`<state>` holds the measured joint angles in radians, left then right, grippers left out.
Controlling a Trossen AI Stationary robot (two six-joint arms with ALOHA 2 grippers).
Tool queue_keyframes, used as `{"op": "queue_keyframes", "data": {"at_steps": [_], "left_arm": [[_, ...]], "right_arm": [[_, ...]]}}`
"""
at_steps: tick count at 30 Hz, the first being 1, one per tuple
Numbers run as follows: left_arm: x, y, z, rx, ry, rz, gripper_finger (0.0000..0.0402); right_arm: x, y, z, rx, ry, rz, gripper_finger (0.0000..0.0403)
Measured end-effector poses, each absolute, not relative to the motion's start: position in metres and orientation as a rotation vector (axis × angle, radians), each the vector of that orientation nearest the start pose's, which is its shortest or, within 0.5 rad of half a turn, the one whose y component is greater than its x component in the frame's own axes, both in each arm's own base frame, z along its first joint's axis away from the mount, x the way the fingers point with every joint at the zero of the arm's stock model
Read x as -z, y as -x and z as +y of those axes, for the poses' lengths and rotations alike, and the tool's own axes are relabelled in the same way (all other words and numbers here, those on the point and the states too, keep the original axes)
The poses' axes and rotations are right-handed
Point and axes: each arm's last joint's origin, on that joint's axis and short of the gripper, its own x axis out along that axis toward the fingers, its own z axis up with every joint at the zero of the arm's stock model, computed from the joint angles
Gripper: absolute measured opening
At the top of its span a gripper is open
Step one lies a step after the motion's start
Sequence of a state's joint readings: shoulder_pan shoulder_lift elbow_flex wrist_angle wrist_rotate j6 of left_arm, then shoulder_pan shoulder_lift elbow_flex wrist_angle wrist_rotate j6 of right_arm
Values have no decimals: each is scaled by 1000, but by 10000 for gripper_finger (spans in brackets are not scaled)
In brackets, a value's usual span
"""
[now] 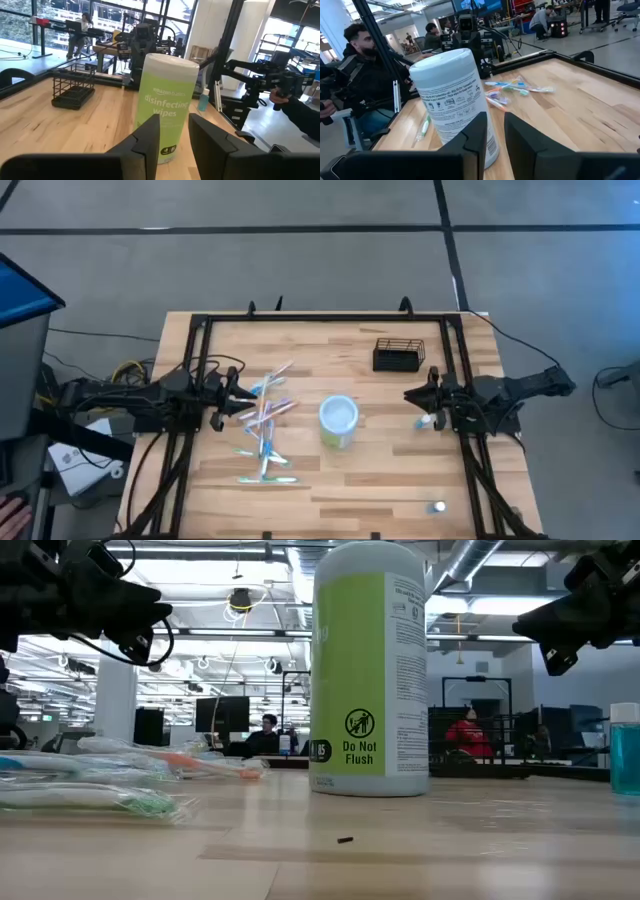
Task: Pick & Place toothbrushing station
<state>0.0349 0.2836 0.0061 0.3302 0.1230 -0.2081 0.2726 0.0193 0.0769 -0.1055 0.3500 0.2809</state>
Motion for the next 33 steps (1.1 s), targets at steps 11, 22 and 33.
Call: {"op": "queue_keyframes", "data": {"at_steps": [11, 22, 33], "left_arm": [[-173, -115, 1, 86, 236, -42, 99], [-151, -124, 7, -160, 395, 149, 87], [-168, -145, 24, -319, 403, 378, 76]], "right_arm": [[-178, -91, 15, 83, -266, 34, 59], [-178, -91, 15, 83, -265, 34, 59], [-178, -91, 15, 83, -265, 34, 59]]}}
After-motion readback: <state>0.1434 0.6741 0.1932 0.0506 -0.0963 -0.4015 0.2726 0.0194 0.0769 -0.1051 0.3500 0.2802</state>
